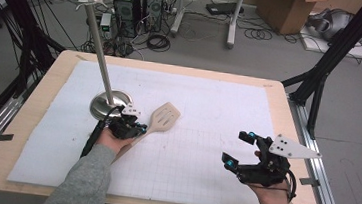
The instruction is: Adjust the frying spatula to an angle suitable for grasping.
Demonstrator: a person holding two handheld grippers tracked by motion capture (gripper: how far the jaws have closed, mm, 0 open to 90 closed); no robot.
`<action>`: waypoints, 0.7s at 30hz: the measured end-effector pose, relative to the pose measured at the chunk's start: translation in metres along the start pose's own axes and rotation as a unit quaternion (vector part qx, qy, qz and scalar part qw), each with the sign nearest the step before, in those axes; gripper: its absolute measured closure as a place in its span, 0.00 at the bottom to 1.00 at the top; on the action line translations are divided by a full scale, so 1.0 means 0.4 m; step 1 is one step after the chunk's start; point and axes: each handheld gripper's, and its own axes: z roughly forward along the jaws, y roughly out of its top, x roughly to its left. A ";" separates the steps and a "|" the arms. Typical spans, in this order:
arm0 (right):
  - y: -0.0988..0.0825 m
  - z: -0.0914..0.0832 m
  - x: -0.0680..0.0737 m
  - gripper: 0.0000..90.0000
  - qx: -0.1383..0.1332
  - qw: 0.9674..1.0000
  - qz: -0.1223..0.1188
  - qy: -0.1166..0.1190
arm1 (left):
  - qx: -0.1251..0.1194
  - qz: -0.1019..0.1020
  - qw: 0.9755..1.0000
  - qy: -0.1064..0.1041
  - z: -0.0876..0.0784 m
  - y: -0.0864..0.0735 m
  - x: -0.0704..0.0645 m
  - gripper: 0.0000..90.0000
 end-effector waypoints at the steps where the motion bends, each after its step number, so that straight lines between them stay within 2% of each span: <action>1: 0.000 0.001 0.001 0.11 0.001 1.000 0.002 0.000 | -0.002 -0.001 1.000 -0.002 0.000 0.000 -0.001 1.00; 3: 0.000 0.002 0.002 0.11 0.001 1.000 -0.002 0.000 | -0.005 0.000 1.000 -0.011 -0.001 0.001 -0.002 1.00; 21: 0.002 0.013 0.007 0.11 0.005 1.000 -0.003 0.003 | -0.009 0.013 0.999 -0.029 0.008 0.002 -0.020 1.00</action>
